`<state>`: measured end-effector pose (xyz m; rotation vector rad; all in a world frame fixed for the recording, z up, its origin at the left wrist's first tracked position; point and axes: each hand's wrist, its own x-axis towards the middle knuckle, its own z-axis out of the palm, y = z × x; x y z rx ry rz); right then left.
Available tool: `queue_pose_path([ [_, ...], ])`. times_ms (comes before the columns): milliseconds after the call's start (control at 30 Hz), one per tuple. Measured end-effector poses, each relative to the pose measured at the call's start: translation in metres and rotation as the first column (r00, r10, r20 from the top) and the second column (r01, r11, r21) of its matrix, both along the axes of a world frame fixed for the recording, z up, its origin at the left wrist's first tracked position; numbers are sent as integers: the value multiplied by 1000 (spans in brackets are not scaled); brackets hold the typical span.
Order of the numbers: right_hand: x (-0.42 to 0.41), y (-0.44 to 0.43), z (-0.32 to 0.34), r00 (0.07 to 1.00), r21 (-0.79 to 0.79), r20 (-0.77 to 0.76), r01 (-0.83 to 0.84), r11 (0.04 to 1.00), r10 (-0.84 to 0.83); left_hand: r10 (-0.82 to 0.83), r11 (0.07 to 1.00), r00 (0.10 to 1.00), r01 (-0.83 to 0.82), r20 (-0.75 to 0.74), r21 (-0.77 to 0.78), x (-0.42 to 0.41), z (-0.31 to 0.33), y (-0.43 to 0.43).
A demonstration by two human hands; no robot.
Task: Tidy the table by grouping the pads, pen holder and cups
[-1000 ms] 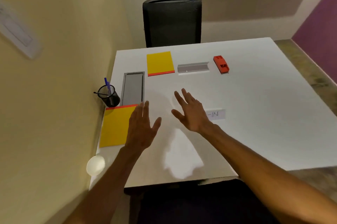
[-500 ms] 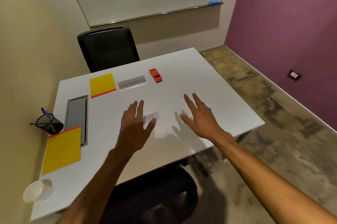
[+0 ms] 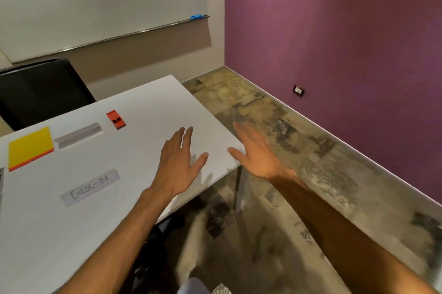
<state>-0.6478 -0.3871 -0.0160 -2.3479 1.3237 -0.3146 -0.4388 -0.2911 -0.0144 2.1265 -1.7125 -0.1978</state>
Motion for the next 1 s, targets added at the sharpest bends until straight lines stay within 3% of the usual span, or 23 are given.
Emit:
queue_pose_path([
  [367, -102, -104, -8, 984, 38, 13, 180, 983, -180, -197, 980, 979, 197, 49, 5, -92, -8, -127],
  [467, -117, -147, -16, 980, -31, 12, 197, 980, -197, -254, 967, 964, 255, 75, -2, -108, -16, -170],
  [733, -136, -289, -35, 986, 73, -87, 147, 987, -140, -170, 985, 983, 172, -62, 26, -125, -40, -301],
  [1000, -132, -408, -39, 990, 93, -143, 37, 995, -24, -121, 989, 992, 124, -42, 81, -124, -45, -410],
])
